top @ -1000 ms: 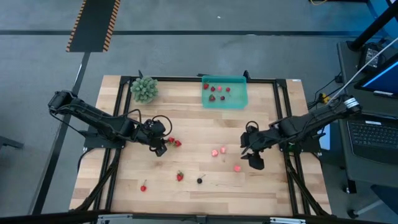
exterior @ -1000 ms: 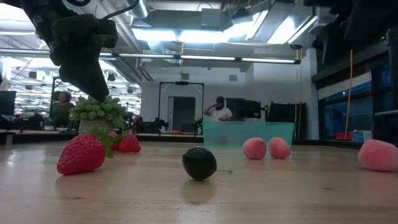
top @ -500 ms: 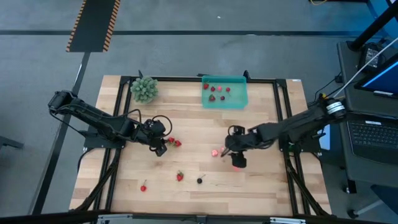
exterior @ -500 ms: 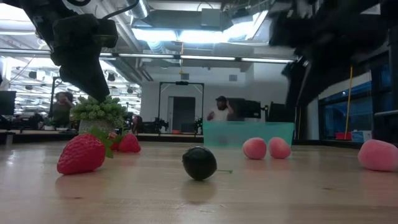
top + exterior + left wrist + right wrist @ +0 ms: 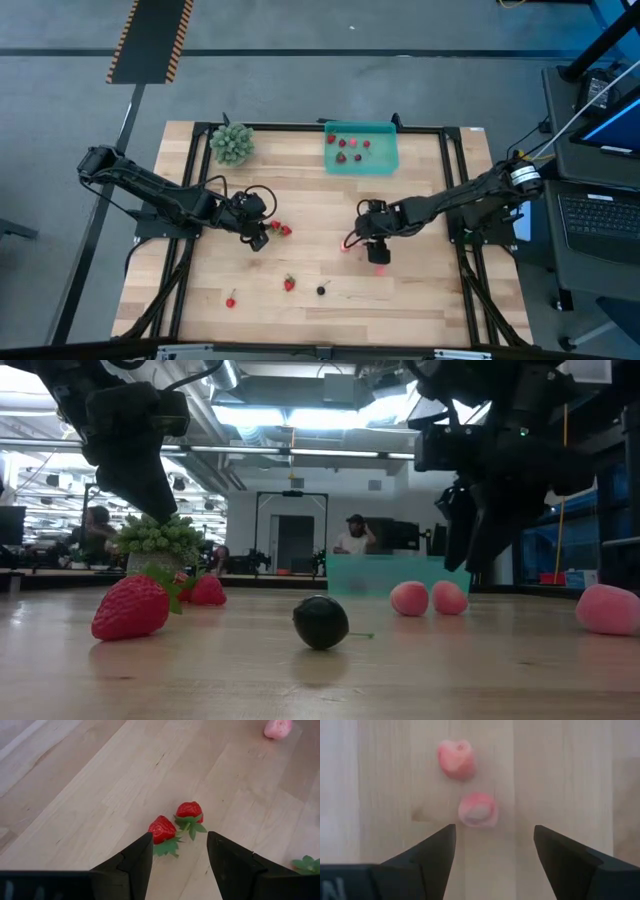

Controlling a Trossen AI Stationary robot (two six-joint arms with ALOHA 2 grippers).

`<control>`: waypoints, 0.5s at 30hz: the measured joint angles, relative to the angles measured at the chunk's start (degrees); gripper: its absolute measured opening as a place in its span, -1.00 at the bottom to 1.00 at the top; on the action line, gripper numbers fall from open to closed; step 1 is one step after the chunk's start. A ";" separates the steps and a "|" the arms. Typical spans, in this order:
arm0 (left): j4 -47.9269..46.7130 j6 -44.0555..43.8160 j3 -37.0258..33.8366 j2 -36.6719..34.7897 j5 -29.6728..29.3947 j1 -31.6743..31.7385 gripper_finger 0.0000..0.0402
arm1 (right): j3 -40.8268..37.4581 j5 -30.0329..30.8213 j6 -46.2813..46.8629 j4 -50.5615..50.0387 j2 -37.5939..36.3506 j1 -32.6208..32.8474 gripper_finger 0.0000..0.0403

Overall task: Pick and placing Produce into tupperware
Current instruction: Put the peach into the blue bin

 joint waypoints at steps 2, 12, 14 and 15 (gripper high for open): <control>0.02 0.00 0.00 0.00 0.00 0.00 -0.11 | 0.00 0.00 -0.02 0.61 0.11 0.02 0.34; 0.11 0.00 0.00 0.00 0.00 0.02 -0.11 | 0.00 0.04 -0.02 0.41 1.08 0.00 0.34; 0.14 0.00 0.00 0.00 0.00 0.00 -0.11 | 0.00 0.04 -0.04 0.50 1.73 0.00 0.34; 0.16 0.00 0.00 0.00 0.00 0.01 -0.11 | 0.00 0.04 -0.04 0.46 1.92 0.00 0.34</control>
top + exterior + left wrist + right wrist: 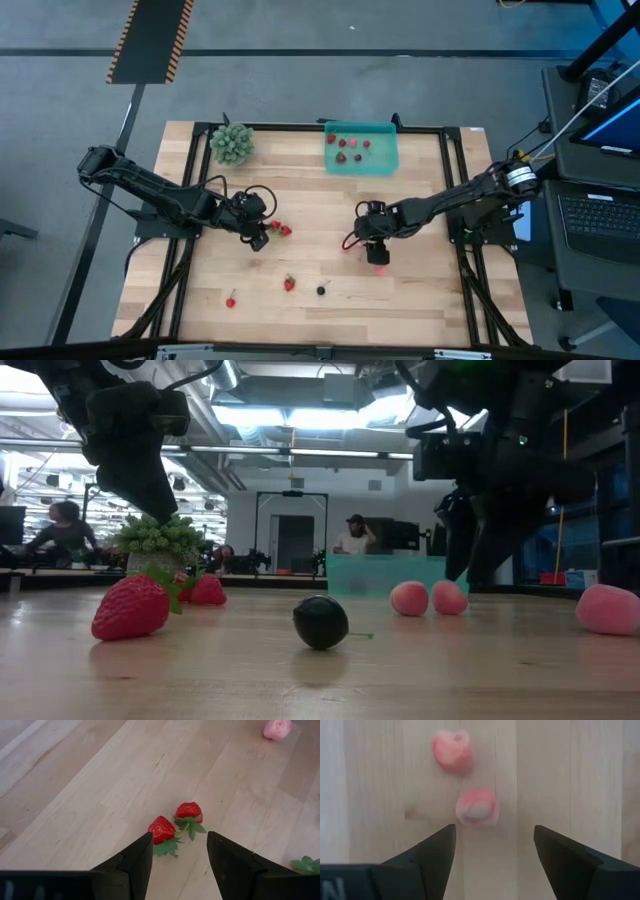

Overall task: Pick and placing Produce into tupperware
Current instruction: Put the peach into the blue bin

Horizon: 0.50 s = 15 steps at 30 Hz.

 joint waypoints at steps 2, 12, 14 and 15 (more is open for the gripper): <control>0.13 0.00 0.00 0.00 0.00 -0.01 -0.11 | 0.00 0.02 0.02 0.01 0.30 0.00 0.34; 0.14 0.00 0.00 0.00 0.00 -0.01 -0.11 | 0.00 0.04 0.00 0.18 1.80 0.00 0.34; 0.14 0.00 0.00 0.00 0.00 0.01 -0.11 | 0.00 0.04 0.01 0.53 2.52 0.00 0.34; 0.14 0.00 0.00 0.00 0.00 0.01 -0.11 | 0.00 0.04 0.06 0.63 2.73 -0.03 0.34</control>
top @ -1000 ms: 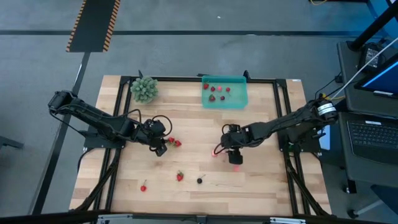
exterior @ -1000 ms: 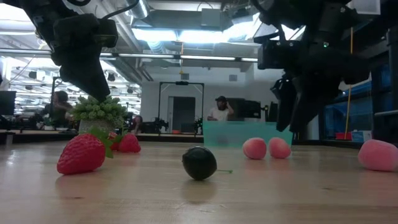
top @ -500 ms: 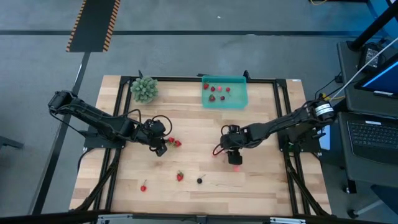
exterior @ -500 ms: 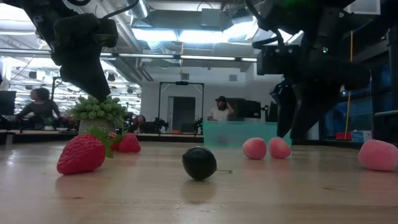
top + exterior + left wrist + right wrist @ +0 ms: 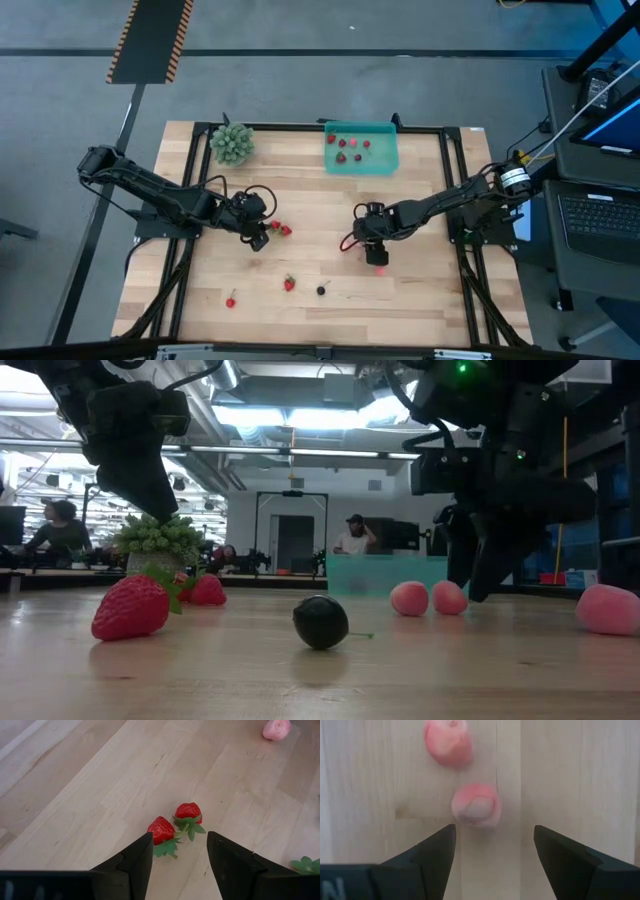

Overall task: Pick and placing Produce into tupperware
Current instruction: Put the peach into the blue bin

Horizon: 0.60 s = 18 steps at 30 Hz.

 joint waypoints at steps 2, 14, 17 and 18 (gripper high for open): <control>0.00 0.00 0.00 0.00 0.00 -0.02 -0.11 | 0.00 0.00 0.19 0.89 0.50 -0.31 0.34; 0.02 0.00 0.00 0.00 0.00 0.00 -0.11 | 0.00 0.07 0.92 1.64 1.94 -2.66 0.34; 0.07 0.00 0.00 0.00 0.00 0.00 -0.11 | 0.00 -0.20 1.48 1.62 1.94 -3.27 0.34; 0.09 0.00 0.00 0.00 0.00 -0.02 -0.11 | 0.00 -0.71 1.33 1.60 1.94 -3.29 0.34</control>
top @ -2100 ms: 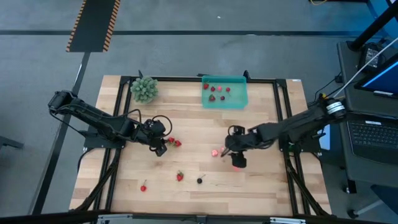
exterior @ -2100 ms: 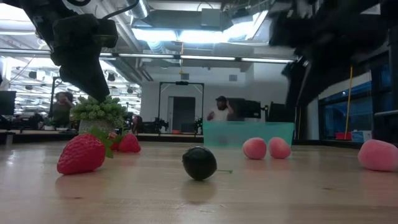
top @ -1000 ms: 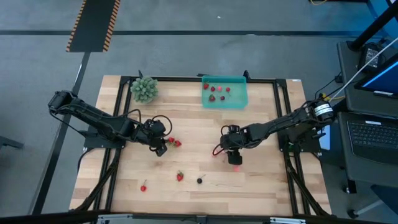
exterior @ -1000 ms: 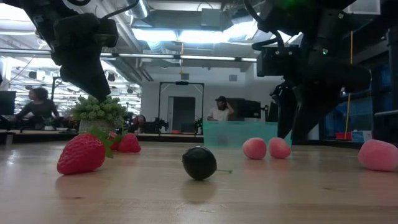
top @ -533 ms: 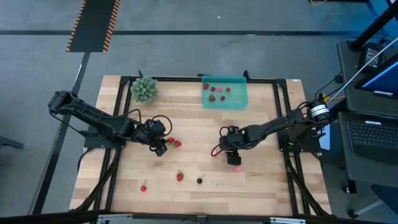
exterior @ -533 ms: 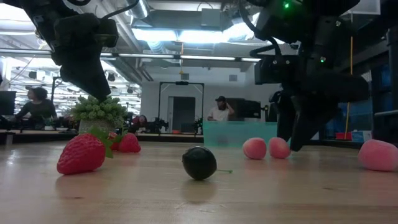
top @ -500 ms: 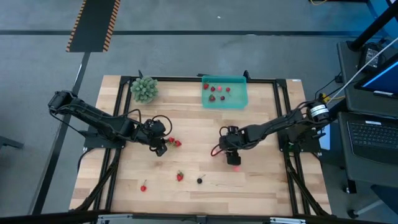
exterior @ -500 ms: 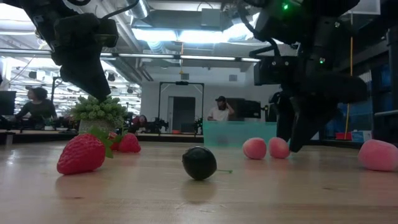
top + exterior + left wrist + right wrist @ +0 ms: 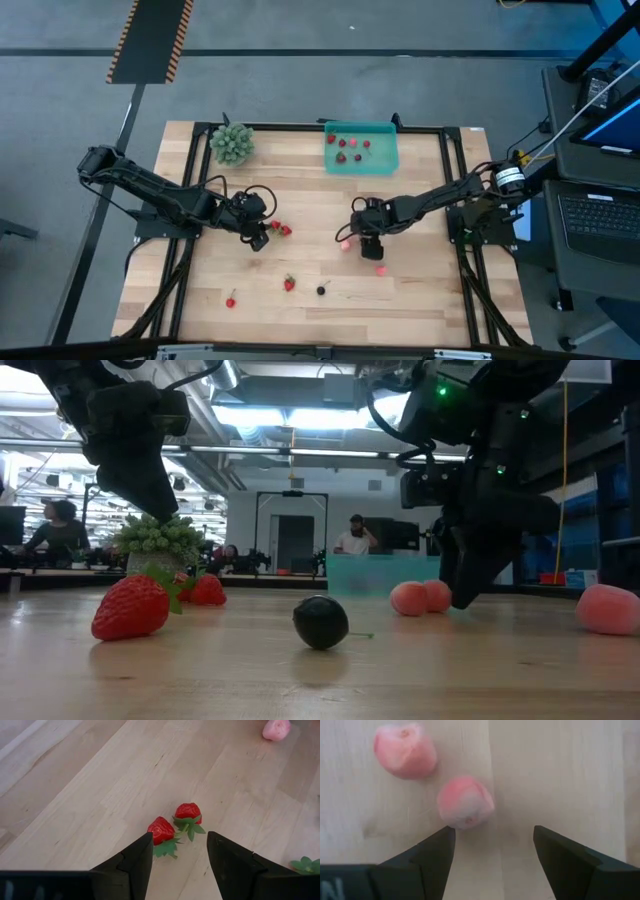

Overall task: Pick and placing Produce into tupperware
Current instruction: Put the peach into the blue bin

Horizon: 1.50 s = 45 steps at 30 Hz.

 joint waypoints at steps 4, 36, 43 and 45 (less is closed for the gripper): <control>0.00 0.00 0.00 0.00 0.00 0.00 -0.11 | 0.00 -1.47 -1.15 0.00 0.00 0.11 0.34; 0.10 -0.35 0.00 0.00 0.00 0.02 -0.11 | 0.00 -1.26 -1.27 -0.01 0.00 0.07 0.34; 0.09 -0.37 0.00 0.00 0.00 0.02 -0.11 | 0.00 -1.26 -2.68 -0.03 0.00 0.07 0.34; 0.09 -0.33 0.00 0.00 0.00 0.02 -0.11 | 0.00 -1.27 -4.67 1.15 0.00 0.07 0.34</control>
